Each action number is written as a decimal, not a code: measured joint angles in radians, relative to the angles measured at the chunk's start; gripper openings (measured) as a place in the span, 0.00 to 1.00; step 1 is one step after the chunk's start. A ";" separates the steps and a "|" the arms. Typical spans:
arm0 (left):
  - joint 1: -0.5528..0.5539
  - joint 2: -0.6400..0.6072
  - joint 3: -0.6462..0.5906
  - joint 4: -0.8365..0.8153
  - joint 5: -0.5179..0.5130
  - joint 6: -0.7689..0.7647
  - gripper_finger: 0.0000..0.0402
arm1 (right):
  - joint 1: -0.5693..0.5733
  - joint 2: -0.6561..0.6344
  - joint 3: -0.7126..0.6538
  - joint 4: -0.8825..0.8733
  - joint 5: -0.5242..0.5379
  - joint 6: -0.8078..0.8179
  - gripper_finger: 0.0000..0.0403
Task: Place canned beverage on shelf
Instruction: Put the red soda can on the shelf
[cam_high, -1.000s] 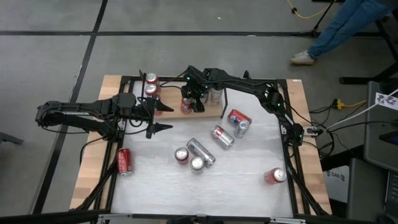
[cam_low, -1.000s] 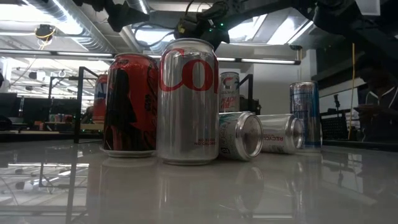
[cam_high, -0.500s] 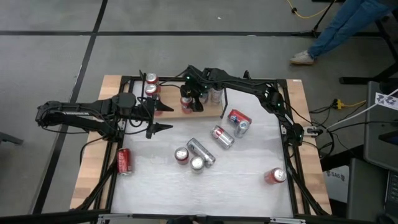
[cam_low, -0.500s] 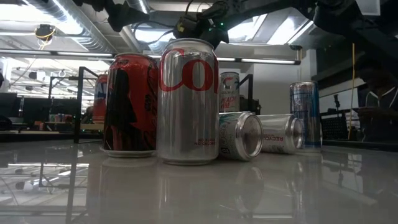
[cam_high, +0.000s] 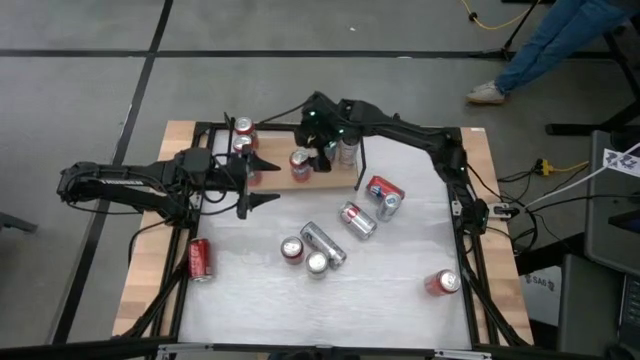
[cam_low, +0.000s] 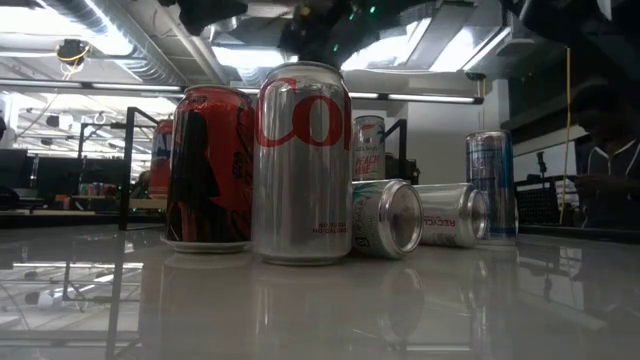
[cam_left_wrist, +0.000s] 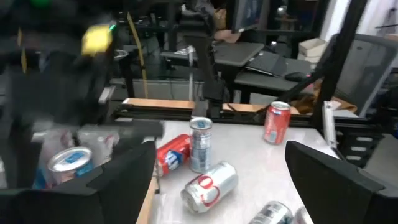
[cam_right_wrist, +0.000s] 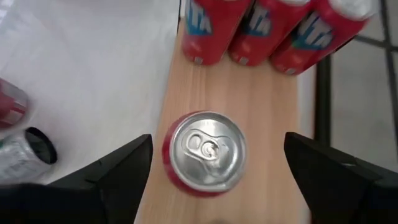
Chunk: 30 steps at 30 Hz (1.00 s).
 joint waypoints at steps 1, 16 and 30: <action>0.000 0.000 0.000 0.000 -0.002 -0.005 0.88 | 0.000 -0.020 0.000 -0.008 0.000 0.000 0.88; 0.149 0.208 0.140 0.033 0.058 -0.017 0.88 | -0.018 -0.337 -0.079 -0.341 -0.132 -0.037 0.88; 0.339 0.599 0.598 -0.454 0.201 0.136 0.88 | -0.067 -0.839 -0.783 0.111 -0.002 0.112 0.88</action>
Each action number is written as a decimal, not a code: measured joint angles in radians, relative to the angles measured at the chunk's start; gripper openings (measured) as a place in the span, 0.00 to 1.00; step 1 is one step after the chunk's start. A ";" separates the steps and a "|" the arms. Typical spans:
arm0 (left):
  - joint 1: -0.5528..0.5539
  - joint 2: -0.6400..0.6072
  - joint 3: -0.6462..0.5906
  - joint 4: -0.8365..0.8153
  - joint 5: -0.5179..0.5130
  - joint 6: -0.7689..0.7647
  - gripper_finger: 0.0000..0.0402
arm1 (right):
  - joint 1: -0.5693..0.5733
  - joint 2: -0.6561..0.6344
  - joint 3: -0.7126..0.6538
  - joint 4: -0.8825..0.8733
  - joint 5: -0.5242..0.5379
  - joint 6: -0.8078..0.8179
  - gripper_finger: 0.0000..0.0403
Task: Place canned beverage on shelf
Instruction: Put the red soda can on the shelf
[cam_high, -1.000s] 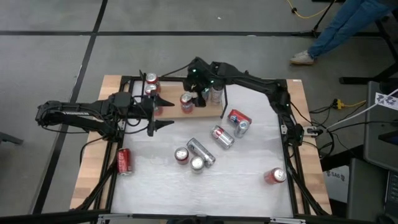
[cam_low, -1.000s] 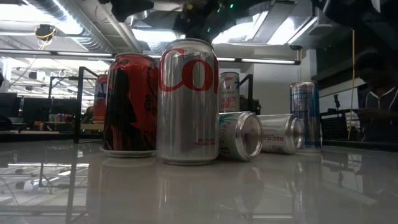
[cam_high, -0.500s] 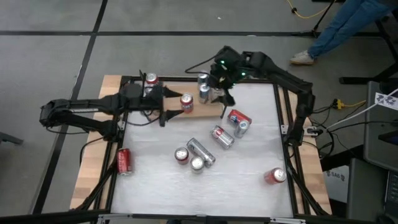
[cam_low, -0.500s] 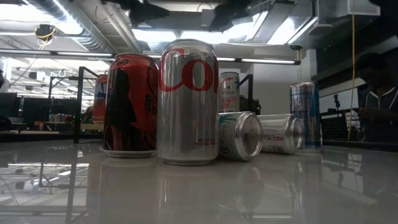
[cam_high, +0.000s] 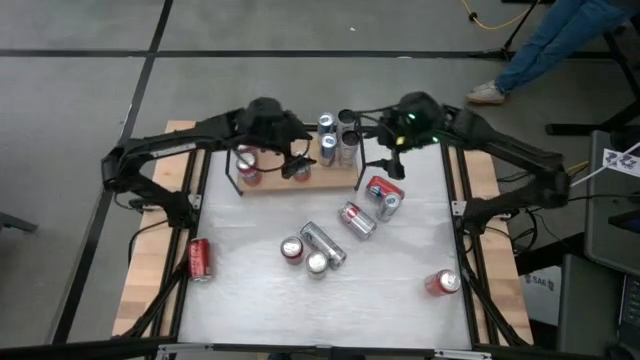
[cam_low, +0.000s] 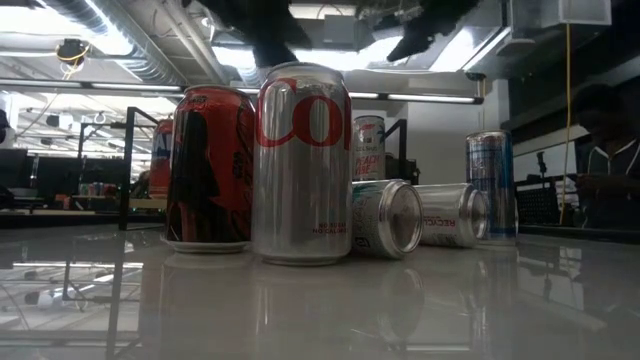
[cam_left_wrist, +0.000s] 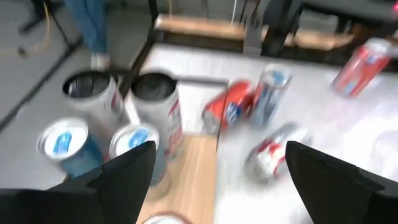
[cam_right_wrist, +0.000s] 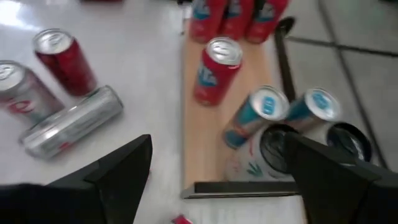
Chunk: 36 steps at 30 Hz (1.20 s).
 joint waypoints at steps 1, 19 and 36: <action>0.009 0.023 0.023 -0.040 -0.001 0.010 0.88 | 0.000 -0.035 -0.042 0.028 0.017 0.021 0.88; 0.083 0.203 0.094 -0.276 -0.053 0.139 0.88 | 0.000 -0.256 -0.393 0.271 0.048 0.211 0.88; 0.086 0.202 0.074 -0.317 -0.030 0.265 0.88 | 0.000 -0.255 -0.419 0.277 0.044 0.212 0.88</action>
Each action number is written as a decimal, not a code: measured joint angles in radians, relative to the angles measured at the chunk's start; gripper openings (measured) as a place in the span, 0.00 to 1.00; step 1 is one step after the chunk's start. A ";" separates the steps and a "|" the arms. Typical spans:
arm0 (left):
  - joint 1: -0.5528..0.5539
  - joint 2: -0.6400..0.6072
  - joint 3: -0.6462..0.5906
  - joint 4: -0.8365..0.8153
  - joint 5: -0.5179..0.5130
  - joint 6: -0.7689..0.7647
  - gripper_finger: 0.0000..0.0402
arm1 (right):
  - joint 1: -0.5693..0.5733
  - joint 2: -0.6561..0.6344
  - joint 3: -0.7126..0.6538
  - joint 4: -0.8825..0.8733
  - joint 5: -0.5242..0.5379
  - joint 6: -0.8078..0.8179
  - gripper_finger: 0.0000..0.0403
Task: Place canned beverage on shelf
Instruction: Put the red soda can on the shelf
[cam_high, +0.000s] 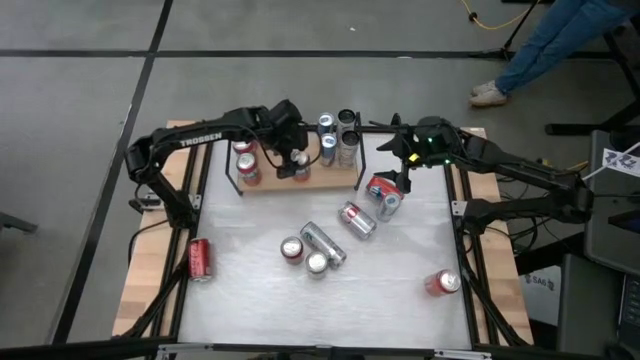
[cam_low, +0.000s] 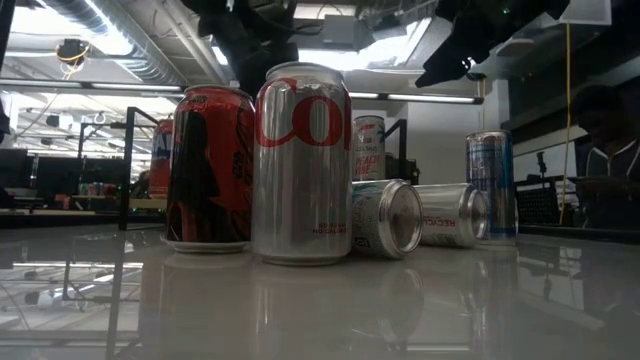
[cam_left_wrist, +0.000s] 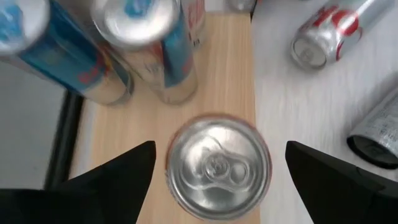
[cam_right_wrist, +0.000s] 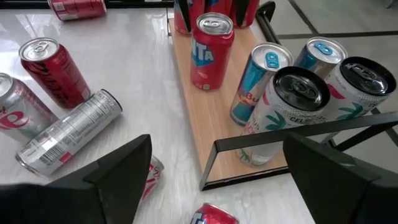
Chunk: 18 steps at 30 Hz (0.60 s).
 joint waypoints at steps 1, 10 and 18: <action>0.000 0.000 -0.011 -0.002 -0.001 0.000 0.88 | 0.000 0.000 0.000 -0.001 0.000 0.000 0.88; -0.003 0.000 -0.055 0.020 -0.006 -0.003 0.88 | 0.000 0.000 0.000 -0.001 0.000 0.000 0.88; -0.003 0.000 -0.055 0.021 -0.006 -0.003 0.81 | 0.000 0.000 0.000 -0.002 0.000 0.000 0.88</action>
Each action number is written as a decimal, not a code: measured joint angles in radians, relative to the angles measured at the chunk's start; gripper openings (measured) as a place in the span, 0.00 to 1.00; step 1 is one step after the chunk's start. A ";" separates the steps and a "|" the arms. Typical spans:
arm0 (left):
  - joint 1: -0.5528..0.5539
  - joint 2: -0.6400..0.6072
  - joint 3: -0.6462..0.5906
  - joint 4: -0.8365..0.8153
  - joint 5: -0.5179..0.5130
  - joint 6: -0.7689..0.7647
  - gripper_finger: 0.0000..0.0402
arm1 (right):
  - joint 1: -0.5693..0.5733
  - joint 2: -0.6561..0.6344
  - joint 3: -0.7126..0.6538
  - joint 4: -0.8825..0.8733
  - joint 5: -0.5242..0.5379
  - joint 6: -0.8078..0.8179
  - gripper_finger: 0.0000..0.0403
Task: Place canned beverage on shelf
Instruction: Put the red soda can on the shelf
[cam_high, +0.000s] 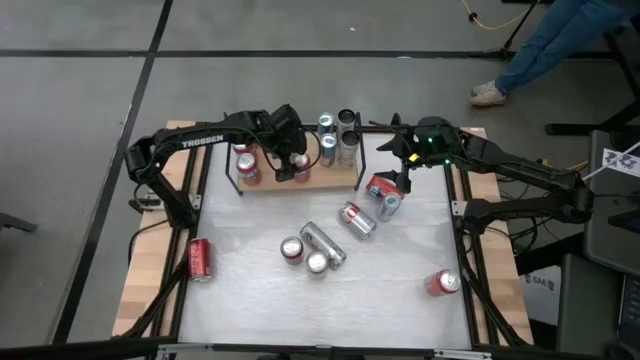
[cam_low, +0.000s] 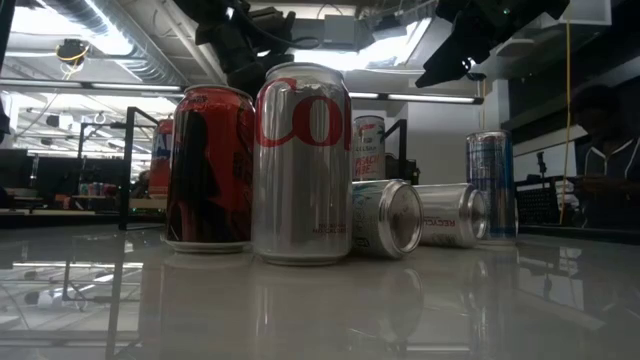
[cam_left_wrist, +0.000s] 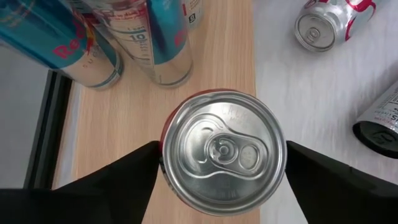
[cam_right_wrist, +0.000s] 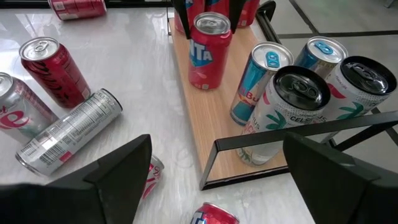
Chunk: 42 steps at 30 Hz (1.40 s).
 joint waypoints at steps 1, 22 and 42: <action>0.000 0.000 0.000 0.000 0.000 0.000 0.79 | 0.000 0.000 0.000 0.000 0.000 0.000 0.88; 0.115 0.000 0.000 -0.004 0.056 0.017 0.68 | 0.000 0.009 0.000 -0.012 0.000 0.000 0.88; 0.346 -0.022 -0.001 -0.061 0.031 0.155 0.68 | 0.000 0.009 0.000 -0.012 0.000 0.000 0.88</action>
